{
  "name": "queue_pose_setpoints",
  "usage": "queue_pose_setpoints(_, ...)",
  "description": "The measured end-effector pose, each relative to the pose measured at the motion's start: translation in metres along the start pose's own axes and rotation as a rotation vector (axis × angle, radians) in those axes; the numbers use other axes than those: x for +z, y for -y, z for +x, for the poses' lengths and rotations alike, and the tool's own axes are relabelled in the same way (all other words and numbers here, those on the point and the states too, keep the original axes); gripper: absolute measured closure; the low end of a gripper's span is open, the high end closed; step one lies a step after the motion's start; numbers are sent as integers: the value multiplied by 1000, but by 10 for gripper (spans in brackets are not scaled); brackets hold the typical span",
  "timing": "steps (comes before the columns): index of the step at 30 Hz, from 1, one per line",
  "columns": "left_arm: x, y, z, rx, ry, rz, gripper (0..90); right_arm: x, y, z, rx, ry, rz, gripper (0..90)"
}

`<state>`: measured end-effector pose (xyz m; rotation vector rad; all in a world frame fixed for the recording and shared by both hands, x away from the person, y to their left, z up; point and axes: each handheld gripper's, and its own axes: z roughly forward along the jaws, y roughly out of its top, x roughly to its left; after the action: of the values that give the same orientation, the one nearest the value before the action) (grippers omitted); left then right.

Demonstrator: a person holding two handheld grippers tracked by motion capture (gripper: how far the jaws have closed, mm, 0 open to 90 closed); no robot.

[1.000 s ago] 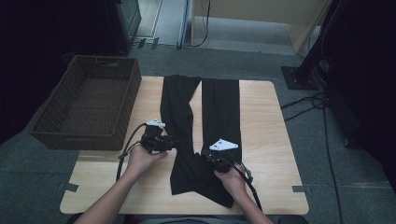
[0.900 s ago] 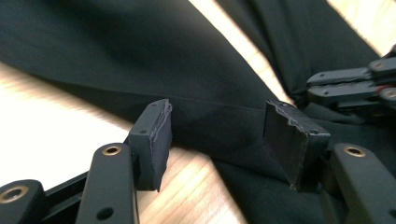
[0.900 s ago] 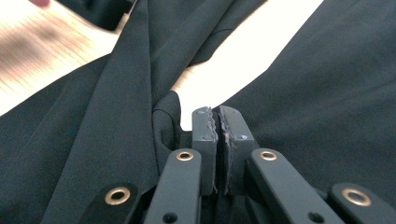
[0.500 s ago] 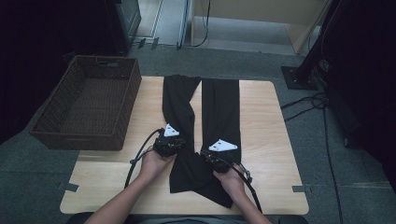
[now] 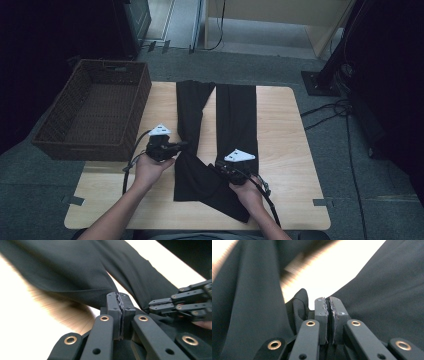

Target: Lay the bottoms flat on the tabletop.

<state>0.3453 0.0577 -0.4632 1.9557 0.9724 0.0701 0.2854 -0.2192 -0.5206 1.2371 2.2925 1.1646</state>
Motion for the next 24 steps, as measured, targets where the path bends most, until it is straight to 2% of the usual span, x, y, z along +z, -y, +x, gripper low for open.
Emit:
queue_pose_setpoints(2,-13,2,7,-46,18,-22,895,-1,0,0,1,-1,3,855)
queue_pose_setpoints(3,-19,5,10,-51,15,-23,895,-1,0,0,1,-1,3,855)
queue_pose_setpoints(6,-32,15,21,-84,-19,-20,893,-1,0,0,0,3,6,854)
queue_pose_setpoints(7,-35,19,26,-112,-33,-21,887,-1,0,0,0,5,6,854)
queue_pose_setpoints(8,-36,26,36,-151,-49,15,882,-1,0,0,0,5,6,854)
queue_pose_setpoints(9,-36,26,36,-151,-49,15,873,-1,0,0,0,5,6,854)
queue_pose_setpoints(10,-36,29,37,-140,-93,42,873,-1,0,0,0,6,6,854)
queue_pose_setpoints(12,-35,30,38,-136,-125,60,805,-1,0,0,-2,6,6,854)
queue_pose_setpoints(13,-36,29,36,-129,-130,53,757,-1,0,1,-1,8,7,854)
queue_pose_setpoints(18,-30,11,23,-82,-112,36,680,-1,0,1,-2,8,6,854)
queue_pose_setpoints(19,-26,7,22,-80,-108,35,647,-1,0,1,-2,10,5,854)
queue_pose_setpoints(20,-14,-1,21,-75,-98,48,613,-1,0,1,-4,11,3,854)
queue_pose_setpoints(21,-14,-1,21,-75,-98,48,602,-1,0,1,-4,11,3,854)
queue_pose_setpoints(24,9,-8,25,-67,-124,75,565,-1,1,1,-5,9,1,854)
